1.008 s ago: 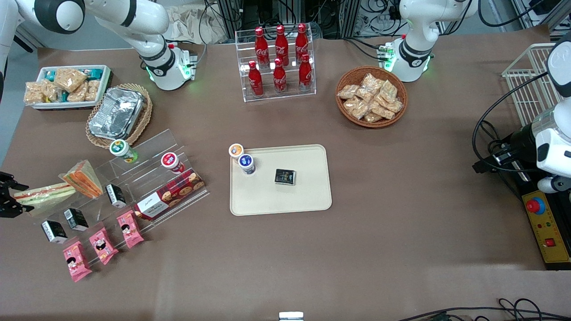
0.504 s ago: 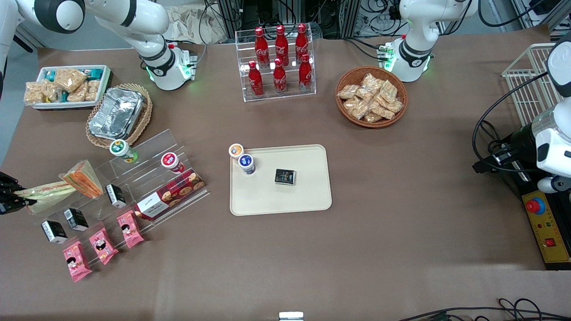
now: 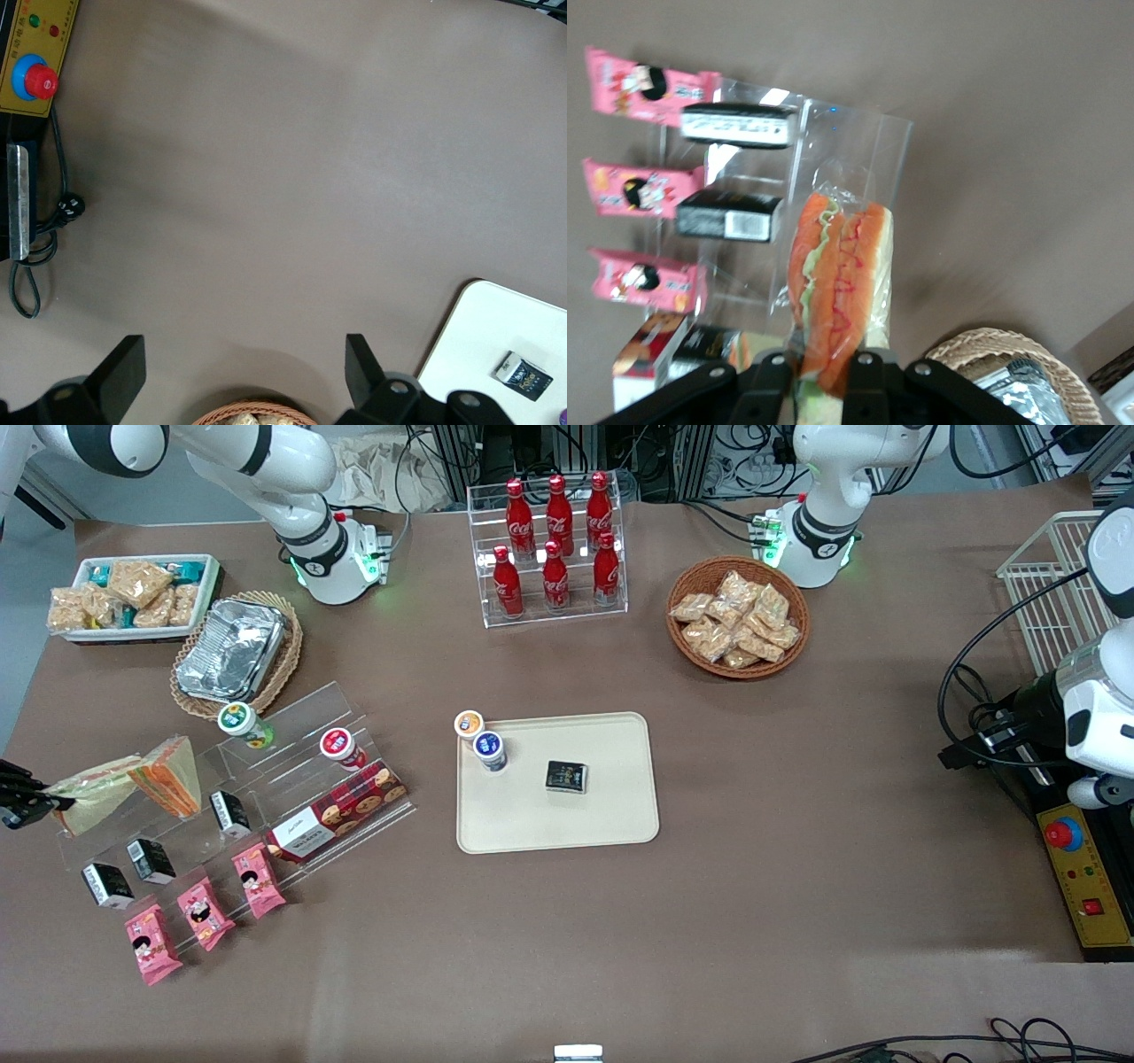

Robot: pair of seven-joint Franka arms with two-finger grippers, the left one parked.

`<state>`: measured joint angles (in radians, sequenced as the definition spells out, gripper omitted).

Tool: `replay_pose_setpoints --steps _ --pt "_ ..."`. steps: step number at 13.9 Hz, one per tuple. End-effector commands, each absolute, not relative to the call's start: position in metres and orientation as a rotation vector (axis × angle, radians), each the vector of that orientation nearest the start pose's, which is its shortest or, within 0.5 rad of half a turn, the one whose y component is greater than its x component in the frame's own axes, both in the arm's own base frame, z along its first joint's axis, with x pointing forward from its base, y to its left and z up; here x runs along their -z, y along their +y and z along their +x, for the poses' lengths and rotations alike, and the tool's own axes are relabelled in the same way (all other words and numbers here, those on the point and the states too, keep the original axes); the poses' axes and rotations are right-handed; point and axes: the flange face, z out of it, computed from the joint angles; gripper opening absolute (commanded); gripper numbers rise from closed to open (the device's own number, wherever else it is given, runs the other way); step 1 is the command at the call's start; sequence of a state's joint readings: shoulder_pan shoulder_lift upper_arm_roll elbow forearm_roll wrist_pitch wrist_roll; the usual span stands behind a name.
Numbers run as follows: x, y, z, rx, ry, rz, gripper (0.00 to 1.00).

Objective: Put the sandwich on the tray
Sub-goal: 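Close the right gripper on the sandwich and lift it off the stand, then carry the held sandwich over the cream tray beside the black tissue pack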

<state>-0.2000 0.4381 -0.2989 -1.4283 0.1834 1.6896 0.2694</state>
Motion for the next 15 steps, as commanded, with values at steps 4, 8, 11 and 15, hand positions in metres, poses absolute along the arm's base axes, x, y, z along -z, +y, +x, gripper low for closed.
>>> replay_pose_setpoints --steps 4,8,11,15 --pt "-0.498 -0.273 0.62 -0.085 0.98 -2.886 0.17" --pt "-0.531 -0.259 0.631 0.039 0.595 -2.989 0.16" --pt "-0.562 -0.205 0.638 0.1 0.289 -2.984 0.15" --pt "-0.582 -0.109 0.644 0.051 0.036 -2.945 0.15"
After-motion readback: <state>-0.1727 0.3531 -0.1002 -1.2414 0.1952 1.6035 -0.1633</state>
